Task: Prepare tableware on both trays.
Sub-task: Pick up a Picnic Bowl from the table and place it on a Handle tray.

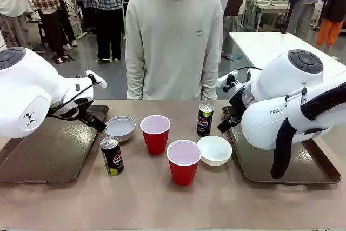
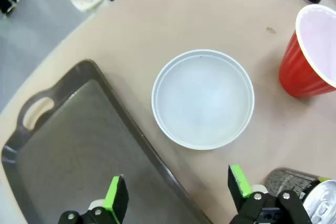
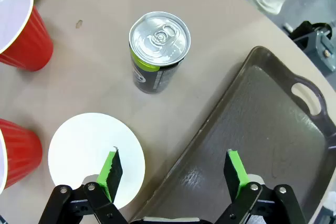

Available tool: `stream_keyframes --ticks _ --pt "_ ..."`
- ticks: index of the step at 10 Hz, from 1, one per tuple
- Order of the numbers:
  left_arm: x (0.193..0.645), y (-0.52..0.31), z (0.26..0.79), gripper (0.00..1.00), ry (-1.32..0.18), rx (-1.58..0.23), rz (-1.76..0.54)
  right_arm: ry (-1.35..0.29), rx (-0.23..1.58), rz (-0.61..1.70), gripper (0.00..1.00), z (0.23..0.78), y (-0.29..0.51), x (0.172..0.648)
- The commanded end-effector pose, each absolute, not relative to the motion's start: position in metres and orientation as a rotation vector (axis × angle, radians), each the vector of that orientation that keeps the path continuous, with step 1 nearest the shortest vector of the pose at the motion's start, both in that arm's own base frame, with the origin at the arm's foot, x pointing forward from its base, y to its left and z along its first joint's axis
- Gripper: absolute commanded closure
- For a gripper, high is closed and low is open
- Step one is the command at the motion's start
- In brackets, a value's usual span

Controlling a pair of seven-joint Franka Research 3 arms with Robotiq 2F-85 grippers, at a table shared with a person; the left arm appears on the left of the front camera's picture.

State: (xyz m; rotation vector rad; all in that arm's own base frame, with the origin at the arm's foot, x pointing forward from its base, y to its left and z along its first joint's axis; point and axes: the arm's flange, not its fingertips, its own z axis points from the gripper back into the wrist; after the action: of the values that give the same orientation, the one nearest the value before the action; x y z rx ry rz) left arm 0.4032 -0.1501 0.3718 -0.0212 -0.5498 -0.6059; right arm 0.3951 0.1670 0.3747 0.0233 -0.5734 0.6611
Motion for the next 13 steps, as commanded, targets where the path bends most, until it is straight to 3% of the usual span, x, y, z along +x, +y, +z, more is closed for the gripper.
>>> stream_keyframes --ticks 1,12,13 --pt "0.403 -0.15 0.372 0.0 -0.55 -0.021 -0.606 -0.573 0.023 0.661 0.0 0.375 0.167 0.395" --pt "0.403 -0.15 0.372 0.0 -0.55 -0.021 -0.606 -0.573 0.023 0.661 0.0 0.375 0.167 0.395" --pt "0.403 -0.15 0.372 0.0 -0.55 -0.021 -0.607 -0.512 -0.007 0.581 0.0 0.394 0.181 0.397"
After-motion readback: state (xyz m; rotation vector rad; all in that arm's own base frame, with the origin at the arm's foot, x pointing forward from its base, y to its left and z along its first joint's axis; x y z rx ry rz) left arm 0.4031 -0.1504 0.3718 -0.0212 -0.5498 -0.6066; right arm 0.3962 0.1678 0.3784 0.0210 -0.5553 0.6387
